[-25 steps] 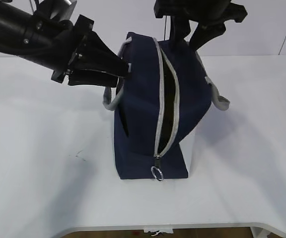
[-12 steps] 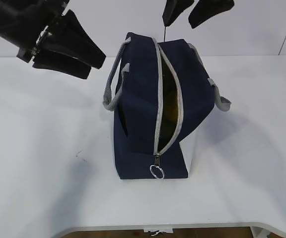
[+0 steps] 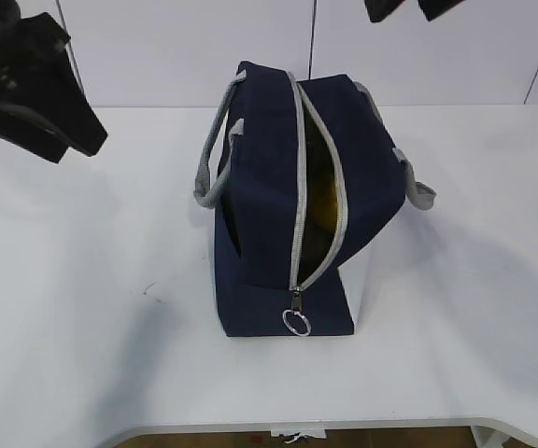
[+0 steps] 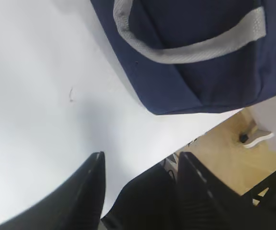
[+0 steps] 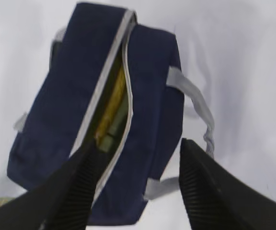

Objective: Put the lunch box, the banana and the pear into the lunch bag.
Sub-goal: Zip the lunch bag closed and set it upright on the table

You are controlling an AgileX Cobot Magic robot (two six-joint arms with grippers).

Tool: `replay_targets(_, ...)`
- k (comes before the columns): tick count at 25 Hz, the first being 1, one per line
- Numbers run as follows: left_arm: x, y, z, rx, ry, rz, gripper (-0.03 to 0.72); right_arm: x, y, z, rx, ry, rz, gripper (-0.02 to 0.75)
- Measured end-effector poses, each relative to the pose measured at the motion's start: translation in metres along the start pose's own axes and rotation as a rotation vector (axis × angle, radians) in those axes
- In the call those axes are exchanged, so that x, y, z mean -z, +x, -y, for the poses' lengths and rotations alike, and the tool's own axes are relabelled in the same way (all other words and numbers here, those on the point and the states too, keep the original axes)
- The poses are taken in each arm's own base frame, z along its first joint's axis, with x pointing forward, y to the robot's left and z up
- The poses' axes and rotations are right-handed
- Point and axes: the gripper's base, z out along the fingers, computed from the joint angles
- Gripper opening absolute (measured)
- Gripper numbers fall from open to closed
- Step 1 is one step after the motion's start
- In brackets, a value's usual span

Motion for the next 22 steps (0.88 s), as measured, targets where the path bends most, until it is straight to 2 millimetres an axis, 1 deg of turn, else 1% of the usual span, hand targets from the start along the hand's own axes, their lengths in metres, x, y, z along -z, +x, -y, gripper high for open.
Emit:
replay_targets(1, 0.002, 0.002, 0.0, 0.0, -0.008, 0.003, 0.369, 0.005, 0.006, 0.001, 0.007, 0.001, 0.016, 0.43)
replay_targets(2, 0.005, 0.003, 0.001, -0.002, -0.01, 0.006, 0.369, 0.005, 0.013, 0.001, 0.011, 0.002, 0.032, 0.431)
replay_targets(4, 0.009, 0.005, 0.003, -0.006, -0.011, 0.015, 0.368, 0.013, 0.027, 0.003, 0.021, -0.003, 0.112, 0.431)
replay_targets(5, 0.011, 0.005, 0.004, -0.009, -0.012, 0.02, 0.368, 0.012, 0.037, 0.004, 0.025, -0.004, 0.133, 0.431)
replay_targets(8, 0.014, 0.007, 0.005, -0.012, -0.011, 0.026, 0.365, 0.019, 0.07, 0.008, 0.052, -0.007, 0.275, 0.432)
replay_targets(10, 0.014, 0.007, 0.006, -0.011, -0.011, 0.026, 0.363, 0.017, 0.096, 0.011, 0.067, -0.007, 0.372, 0.432)
replay_targets(11, 0.014, 0.007, 0.006, -0.011, -0.011, 0.026, 0.362, 0.02, 0.106, 0.013, 0.068, -0.009, 0.434, 0.433)
replay_targets(13, 0.014, 0.007, 0.006, -0.011, -0.011, 0.026, 0.361, 0.017, 0.132, 0.016, 0.075, -0.007, 0.492, 0.433)
replay_targets(15, 0.014, 0.007, 0.006, -0.009, -0.011, 0.026, 0.361, 0.017, 0.15, 0.018, 0.075, -0.008, 0.547, 0.433)
replay_targets(18, 0.014, 0.007, 0.006, -0.009, -0.011, 0.026, 0.361, 0.013, 0.165, 0.021, 0.077, -0.005, 0.581, 0.433)
replay_targets(20, 0.014, 0.007, 0.006, -0.009, -0.011, 0.026, 0.361, 0.01, 0.168, 0.021, 0.077, -0.004, 0.578, 0.433)
replay_targets(22, 0.014, 0.007, 0.006, -0.009, -0.011, 0.026, 0.361, 0.006, 0.167, 0.021, 0.076, -0.003, 0.571, 0.433)
